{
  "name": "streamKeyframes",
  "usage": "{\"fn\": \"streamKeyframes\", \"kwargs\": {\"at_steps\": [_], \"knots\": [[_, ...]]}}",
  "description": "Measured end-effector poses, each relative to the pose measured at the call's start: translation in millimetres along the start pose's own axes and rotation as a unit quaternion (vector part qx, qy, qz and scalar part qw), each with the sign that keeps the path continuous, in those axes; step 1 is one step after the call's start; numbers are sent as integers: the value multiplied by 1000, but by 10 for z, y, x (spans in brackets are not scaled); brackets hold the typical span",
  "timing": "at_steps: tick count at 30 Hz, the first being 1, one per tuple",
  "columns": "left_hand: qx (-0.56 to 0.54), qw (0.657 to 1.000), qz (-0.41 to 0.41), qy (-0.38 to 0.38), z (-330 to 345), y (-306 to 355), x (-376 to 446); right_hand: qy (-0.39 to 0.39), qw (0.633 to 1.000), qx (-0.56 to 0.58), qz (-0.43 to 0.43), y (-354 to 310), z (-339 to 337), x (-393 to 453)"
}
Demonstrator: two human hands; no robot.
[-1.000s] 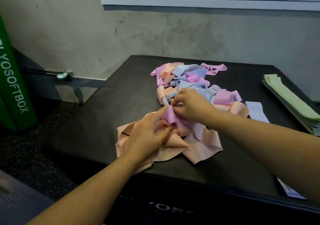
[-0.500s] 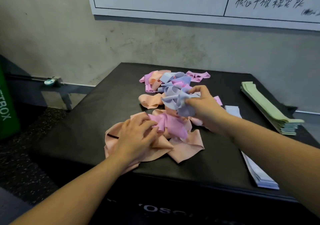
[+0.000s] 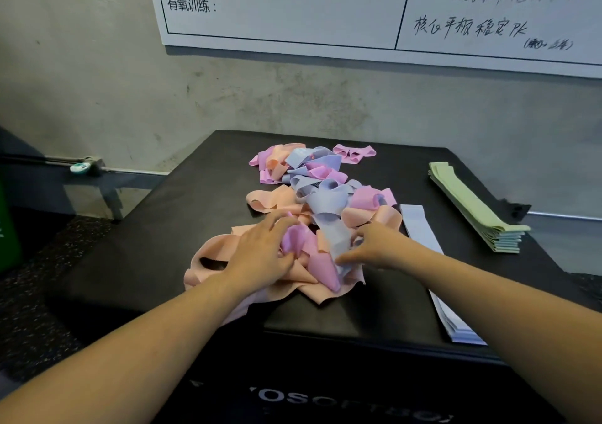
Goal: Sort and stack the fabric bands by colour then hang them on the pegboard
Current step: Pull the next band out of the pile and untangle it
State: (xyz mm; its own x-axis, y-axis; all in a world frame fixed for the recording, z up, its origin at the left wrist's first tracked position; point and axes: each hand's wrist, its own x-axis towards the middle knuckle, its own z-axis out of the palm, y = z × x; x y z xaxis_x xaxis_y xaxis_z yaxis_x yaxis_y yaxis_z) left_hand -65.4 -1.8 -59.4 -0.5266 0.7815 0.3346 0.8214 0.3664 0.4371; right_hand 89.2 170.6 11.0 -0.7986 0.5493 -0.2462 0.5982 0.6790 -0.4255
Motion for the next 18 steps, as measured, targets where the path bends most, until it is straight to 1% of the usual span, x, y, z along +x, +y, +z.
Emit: {"fn": "streamKeyframes", "kwargs": {"at_steps": [1, 3, 4, 7, 9, 11, 12, 13, 14, 16, 18], "knots": [[1, 1000, -10, -24, -21, 27, 18, -5, 1000, -11, 0, 38, -26, -11], [7, 998, -27, -65, -57, 75, 55, 12, 1000, -8, -11, 102, -82, -24], [23, 996, -31, -77, -72, 91, 74, 28, 999, -2, -21, 124, -112, -40], [79, 990, -39, -114, -108, 159, 106, 109, 992, 29, -63, 213, -197, -93], [80, 989, -47, -115, -136, 221, 114, 158, 982, 60, -86, 249, -263, -165], [72, 992, -44, -91, -156, 289, 131, 195, 970, 89, -117, 279, -339, -238], [47, 995, -43, -74, -170, 343, 133, 209, 964, 100, -131, 297, -372, -278], [-12, 997, -44, -55, -188, 417, 126, 211, 962, 110, -134, 304, -407, -334], [-98, 993, -48, -32, -217, 518, 108, 204, 962, 126, -126, 313, -435, -387], [-270, 961, -53, -6, -279, 779, 70, 177, 960, 186, -113, 336, -478, -503], [-379, 923, -55, -16, -326, 1058, 29, 149, 952, 245, -109, 354, -505, -618]]}}
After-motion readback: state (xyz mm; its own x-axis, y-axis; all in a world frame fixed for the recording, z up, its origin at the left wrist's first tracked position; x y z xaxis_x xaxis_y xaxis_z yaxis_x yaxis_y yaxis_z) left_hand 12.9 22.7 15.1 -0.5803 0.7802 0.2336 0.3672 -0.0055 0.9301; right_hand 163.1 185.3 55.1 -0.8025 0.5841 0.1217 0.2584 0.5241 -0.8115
